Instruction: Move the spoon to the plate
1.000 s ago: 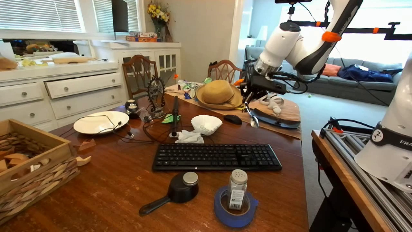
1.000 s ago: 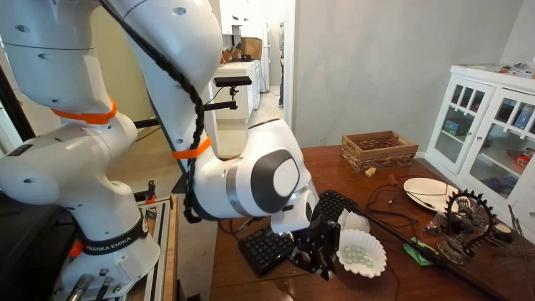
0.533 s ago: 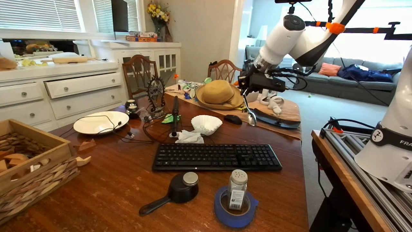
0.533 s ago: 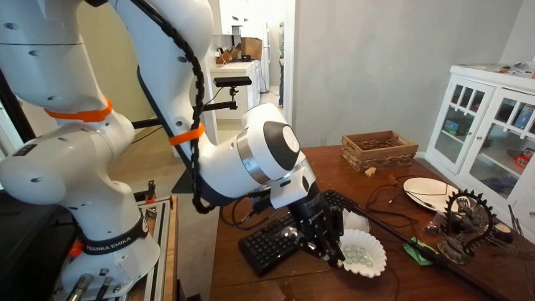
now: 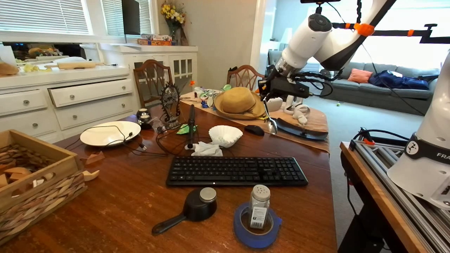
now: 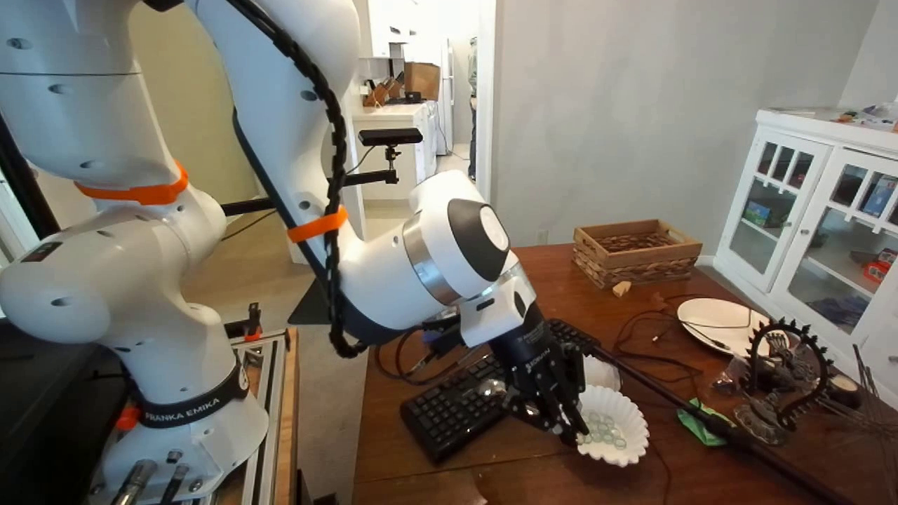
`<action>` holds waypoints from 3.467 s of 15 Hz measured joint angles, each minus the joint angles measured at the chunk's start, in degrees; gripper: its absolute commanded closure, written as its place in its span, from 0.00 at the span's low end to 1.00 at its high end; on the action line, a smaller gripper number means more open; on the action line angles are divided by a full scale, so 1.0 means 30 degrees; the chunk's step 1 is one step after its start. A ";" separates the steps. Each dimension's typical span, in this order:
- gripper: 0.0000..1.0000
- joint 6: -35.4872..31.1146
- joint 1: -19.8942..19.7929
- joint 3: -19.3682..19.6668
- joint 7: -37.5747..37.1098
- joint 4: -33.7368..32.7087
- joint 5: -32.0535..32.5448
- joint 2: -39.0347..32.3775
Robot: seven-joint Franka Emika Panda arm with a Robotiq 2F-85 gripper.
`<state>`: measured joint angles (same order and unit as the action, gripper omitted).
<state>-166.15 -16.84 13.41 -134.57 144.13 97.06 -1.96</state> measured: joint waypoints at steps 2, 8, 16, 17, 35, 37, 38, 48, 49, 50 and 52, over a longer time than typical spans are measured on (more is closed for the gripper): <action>0.95 0.0001 0.0138 -0.0228 -0.0396 -0.0836 0.0638 -0.0020; 0.95 0.1436 0.0657 -0.1149 -0.2560 -0.3579 0.1853 -0.1067; 0.81 0.4368 0.0839 -0.1573 -0.4308 -0.6582 0.1458 -0.3856; 0.81 0.4390 0.0839 -0.1576 -0.4337 -0.6694 0.1435 -0.3995; 0.95 0.5791 0.0901 -0.1996 -0.4234 -0.8124 -0.0612 -0.6409; 0.95 0.6046 0.0984 -0.2196 -0.4234 -0.8411 -0.1119 -0.6899; 0.95 0.6170 0.1054 -0.2287 -0.4234 -0.8540 -0.1318 -0.7131; 0.95 0.7936 0.1669 -0.2490 -0.4313 -0.9702 -0.2690 -0.9042; 0.95 0.8050 0.1724 -0.2495 -0.4313 -0.9786 -0.2765 -0.9183; 0.95 0.8171 0.1766 -0.2516 -0.4312 -0.9855 -0.2878 -0.9316; 0.95 0.8298 0.1848 -0.2531 -0.4312 -0.9986 -0.3092 -0.9570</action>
<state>-141.26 -11.30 5.81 -147.51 114.17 87.78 -30.67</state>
